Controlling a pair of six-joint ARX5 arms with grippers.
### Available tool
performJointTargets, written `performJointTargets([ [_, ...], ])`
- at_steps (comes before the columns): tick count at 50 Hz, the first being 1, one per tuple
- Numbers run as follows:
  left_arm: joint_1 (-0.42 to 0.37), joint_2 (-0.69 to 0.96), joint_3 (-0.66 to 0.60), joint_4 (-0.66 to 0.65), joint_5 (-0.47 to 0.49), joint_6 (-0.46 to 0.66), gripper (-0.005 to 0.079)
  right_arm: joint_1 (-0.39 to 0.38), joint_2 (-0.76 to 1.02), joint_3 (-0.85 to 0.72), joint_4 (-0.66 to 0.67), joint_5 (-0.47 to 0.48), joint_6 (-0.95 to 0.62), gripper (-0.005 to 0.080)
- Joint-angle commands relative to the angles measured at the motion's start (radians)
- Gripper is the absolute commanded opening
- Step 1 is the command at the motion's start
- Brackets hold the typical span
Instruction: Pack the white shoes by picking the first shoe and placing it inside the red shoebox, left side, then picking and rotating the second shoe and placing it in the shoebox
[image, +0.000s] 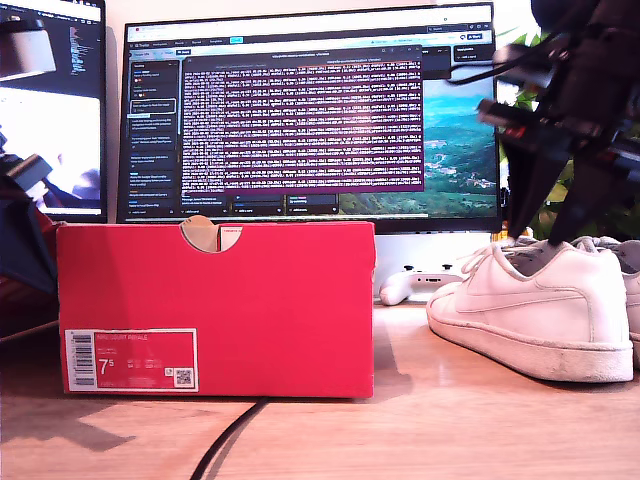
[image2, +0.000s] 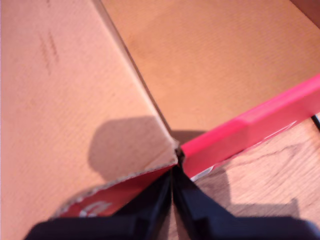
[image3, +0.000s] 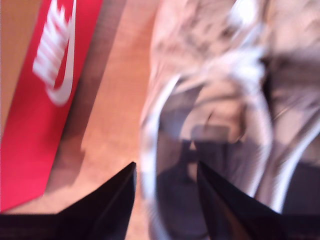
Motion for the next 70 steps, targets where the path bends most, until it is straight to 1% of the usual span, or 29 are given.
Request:
performJointTargets([
  [1,-0.006,0.004,0.000,0.015,0.001,-0.003,-0.0019,0.005,0.037,0.005,-0.017,0.003,0.013,0.0385],
  [6,-0.006,0.004,0.000,0.016,0.001,-0.003,-0.0019,0.005,0.074,0.005,-0.040,0.002,0.013,0.0393],
  [17,-0.006,0.004,0.000,0.015,0.001,-0.003,-0.0019,0.005,0.143,0.005,-0.017,0.001,0.011,0.0390],
  [27,-0.006,0.004,0.000,0.014,0.001,-0.003,-0.0019,0.018,0.181,0.005,0.026,-0.011,0.003,0.0337],
  [32,-0.006,0.004,0.000,0.012,0.001,-0.003,-0.0019,0.029,0.199,0.005,0.043,-0.012,0.004,0.0329],
  [34,-0.006,0.004,0.000,0.011,0.001,-0.003,-0.0019,0.035,0.205,0.005,0.047,-0.012,0.004,0.0299],
  [35,-0.006,0.004,0.000,0.011,0.001,-0.003,-0.0019,0.038,0.208,0.005,0.049,-0.012,0.004,0.0269],
  [38,-0.006,0.004,0.000,0.011,0.001,-0.003,-0.0019,0.045,0.210,0.005,0.059,-0.011,0.004,0.0135],
  [41,-0.006,0.004,0.000,0.011,0.001,-0.003,-0.0019,0.057,0.210,0.005,0.079,-0.011,0.004,-0.0026],
  [42,-0.006,0.004,0.000,0.011,0.001,-0.003,-0.0019,0.061,0.210,0.005,0.091,-0.011,0.004,-0.0006],
  [43,-0.006,0.004,0.000,0.011,0.001,-0.003,-0.0019,0.064,0.210,0.005,0.100,-0.011,0.006,-0.0005],
  [47,-0.006,0.004,0.000,0.011,0.001,-0.003,-0.0019,0.075,0.210,0.007,0.123,-0.011,0.013,-0.0013],
  [53,-0.006,0.004,0.000,0.011,0.001,-0.003,-0.0019,0.092,0.209,0.045,0.108,-0.011,0.016,-0.0013],
  [61,-0.006,0.004,0.000,0.005,0.001,-0.003,-0.0019,0.097,0.209,0.164,0.038,-0.011,0.056,-0.0013],
  [70,-0.006,0.004,0.000,-0.015,0.001,-0.003,-0.0019,0.097,0.209,0.326,-0.107,-0.011,0.106,-0.0013],
])
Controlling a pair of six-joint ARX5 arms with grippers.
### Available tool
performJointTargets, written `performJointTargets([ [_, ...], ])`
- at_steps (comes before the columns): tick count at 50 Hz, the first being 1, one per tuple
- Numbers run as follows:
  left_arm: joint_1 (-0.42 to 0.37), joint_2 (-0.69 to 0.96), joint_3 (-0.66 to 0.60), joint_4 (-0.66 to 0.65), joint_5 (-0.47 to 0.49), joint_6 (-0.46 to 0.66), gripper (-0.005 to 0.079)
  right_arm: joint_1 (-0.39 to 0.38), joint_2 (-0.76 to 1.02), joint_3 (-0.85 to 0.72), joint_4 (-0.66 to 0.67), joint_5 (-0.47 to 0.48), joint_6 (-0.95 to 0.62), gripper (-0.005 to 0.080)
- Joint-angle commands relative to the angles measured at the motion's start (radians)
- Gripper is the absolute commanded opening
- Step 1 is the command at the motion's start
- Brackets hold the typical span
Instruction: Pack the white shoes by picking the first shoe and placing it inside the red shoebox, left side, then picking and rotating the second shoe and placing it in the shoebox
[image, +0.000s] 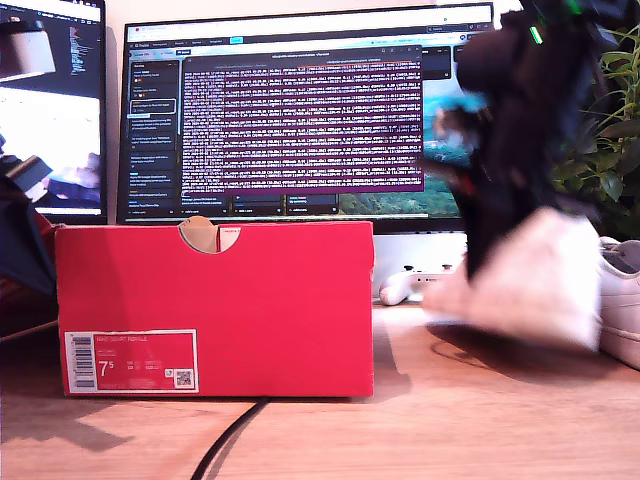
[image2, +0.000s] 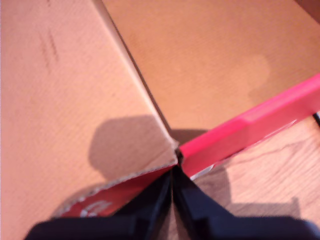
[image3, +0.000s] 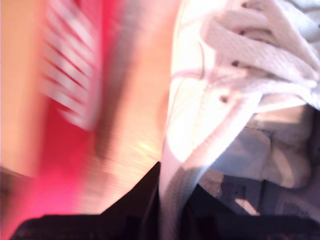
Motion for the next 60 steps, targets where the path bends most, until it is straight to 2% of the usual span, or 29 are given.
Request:
performJointTargets([
  [1,-0.006,0.004,0.000,-0.002,0.001,-0.002,-0.0019,0.008,-0.010,0.077,-0.032,-0.002,0.021,-0.0013],
  [9,-0.006,0.004,0.000,-0.003,0.001,-0.002,-0.0019,0.024,-0.014,0.210,-0.153,-0.006,0.031,-0.0013],
  [16,-0.006,0.004,0.000,-0.003,0.001,-0.002,-0.0019,0.049,-0.016,0.316,-0.159,-0.077,0.120,-0.0013],
  [23,-0.006,0.004,0.000,-0.003,0.001,-0.002,-0.0019,0.103,-0.016,0.358,-0.055,-0.141,0.254,-0.0013],
  [34,-0.006,0.004,0.000,-0.003,0.001,-0.002,-0.0019,0.228,-0.006,0.358,0.142,-0.149,0.417,-0.0013],
  [43,-0.006,0.004,0.000,-0.003,0.001,-0.002,-0.0019,0.314,0.035,0.358,0.280,-0.131,0.473,-0.0013],
  [53,-0.006,0.004,0.000,-0.003,0.001,-0.002,-0.0019,0.367,0.127,0.358,0.359,-0.121,0.505,-0.0013],
  [60,-0.006,0.004,0.000,-0.003,0.001,-0.002,-0.0019,0.377,0.169,0.358,0.392,-0.042,0.529,-0.0013],
])
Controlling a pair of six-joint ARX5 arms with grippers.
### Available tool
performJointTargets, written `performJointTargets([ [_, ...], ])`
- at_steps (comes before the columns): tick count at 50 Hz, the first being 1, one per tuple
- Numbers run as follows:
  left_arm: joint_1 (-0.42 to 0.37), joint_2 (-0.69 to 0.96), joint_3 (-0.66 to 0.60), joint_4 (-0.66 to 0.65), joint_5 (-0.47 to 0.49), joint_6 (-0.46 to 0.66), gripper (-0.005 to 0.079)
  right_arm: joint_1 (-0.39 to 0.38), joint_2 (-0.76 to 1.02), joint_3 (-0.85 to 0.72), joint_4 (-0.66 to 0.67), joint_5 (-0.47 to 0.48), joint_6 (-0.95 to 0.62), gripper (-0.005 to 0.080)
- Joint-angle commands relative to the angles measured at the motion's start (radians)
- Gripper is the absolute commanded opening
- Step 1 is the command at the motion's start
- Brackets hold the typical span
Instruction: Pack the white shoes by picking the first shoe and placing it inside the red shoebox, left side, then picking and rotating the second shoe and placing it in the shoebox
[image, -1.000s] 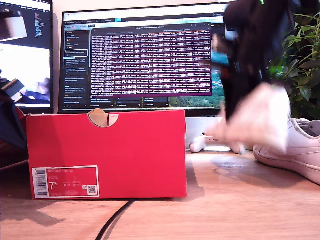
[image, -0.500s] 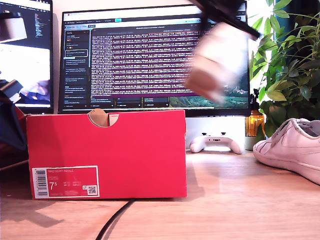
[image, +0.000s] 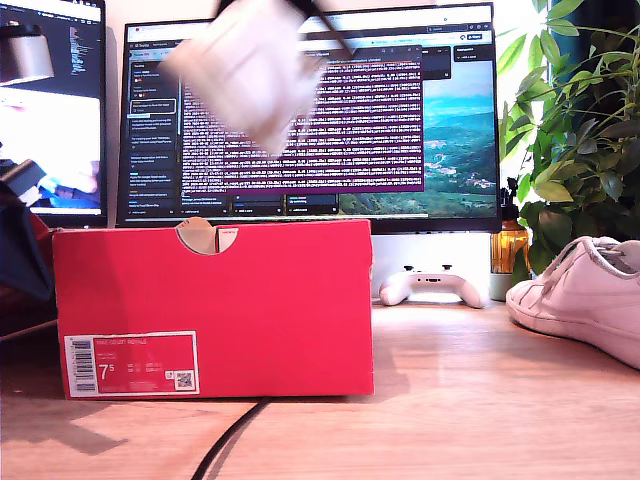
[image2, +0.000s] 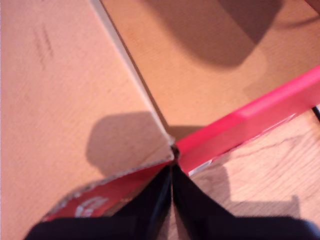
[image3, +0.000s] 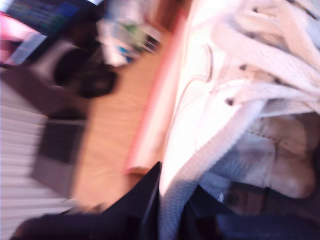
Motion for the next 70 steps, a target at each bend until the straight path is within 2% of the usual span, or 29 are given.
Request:
performJointTargets([
  [1,-0.006,0.004,0.000,0.008,0.001,-0.002,-0.0019,0.003,-0.021,0.019,0.049,0.036,0.002,-0.0013],
  [13,-0.006,0.004,0.000,0.008,0.001,-0.002,-0.0019,0.005,0.036,0.019,0.064,0.126,0.024,-0.0013],
  [28,-0.006,0.004,0.000,0.008,0.001,-0.002,-0.0019,0.020,0.127,0.019,0.073,0.128,0.076,-0.0013],
  [49,-0.006,0.004,0.000,0.009,0.001,-0.002,-0.0019,0.057,0.155,0.019,0.015,0.128,0.095,-0.0013],
  [70,-0.006,0.004,0.000,0.012,0.001,-0.002,-0.0019,0.103,0.195,0.019,0.020,0.161,0.099,-0.0012],
])
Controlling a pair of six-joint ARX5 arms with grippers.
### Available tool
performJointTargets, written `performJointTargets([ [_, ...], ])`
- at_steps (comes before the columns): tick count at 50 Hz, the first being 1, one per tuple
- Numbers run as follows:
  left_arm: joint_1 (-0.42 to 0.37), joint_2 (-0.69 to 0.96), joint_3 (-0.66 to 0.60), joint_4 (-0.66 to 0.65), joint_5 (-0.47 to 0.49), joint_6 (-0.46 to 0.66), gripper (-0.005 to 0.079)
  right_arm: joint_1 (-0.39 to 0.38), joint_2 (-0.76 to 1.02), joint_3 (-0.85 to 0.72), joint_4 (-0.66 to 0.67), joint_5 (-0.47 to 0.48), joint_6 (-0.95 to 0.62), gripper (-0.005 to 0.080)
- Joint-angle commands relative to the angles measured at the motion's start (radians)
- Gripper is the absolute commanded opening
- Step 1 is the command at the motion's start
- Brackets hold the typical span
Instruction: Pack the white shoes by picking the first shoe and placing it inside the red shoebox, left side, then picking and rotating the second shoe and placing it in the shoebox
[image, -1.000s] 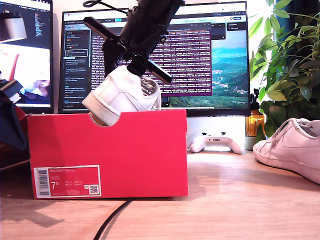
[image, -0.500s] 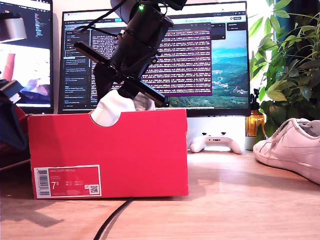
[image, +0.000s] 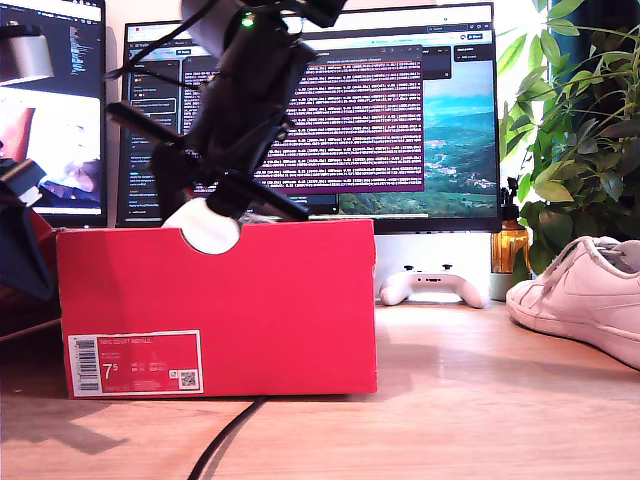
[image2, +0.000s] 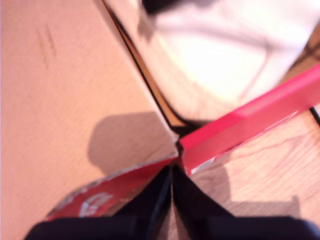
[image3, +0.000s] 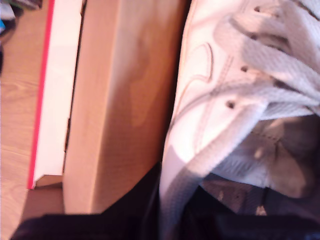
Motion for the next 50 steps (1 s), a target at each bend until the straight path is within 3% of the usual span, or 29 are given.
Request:
performJointTargets([
  [1,-0.006,0.004,0.000,0.011,0.000,-0.002,-0.0019,0.010,0.013,0.020,0.029,0.012,-0.003,-0.0010],
  [10,-0.006,0.004,0.000,0.006,0.001,-0.002,-0.0019,0.009,0.026,0.020,0.032,0.035,-0.003,0.0046],
  [21,-0.006,0.004,0.000,0.006,0.001,-0.002,-0.0019,0.009,0.027,0.020,0.043,0.042,-0.004,0.0286],
  [34,-0.006,0.004,0.000,0.006,0.001,-0.002,-0.0019,0.005,0.016,0.061,-0.024,0.040,-0.031,0.0292],
  [50,-0.006,0.004,0.000,0.007,0.001,-0.002,-0.0019,-0.081,-0.017,0.327,-0.392,0.039,-0.127,0.0292],
])
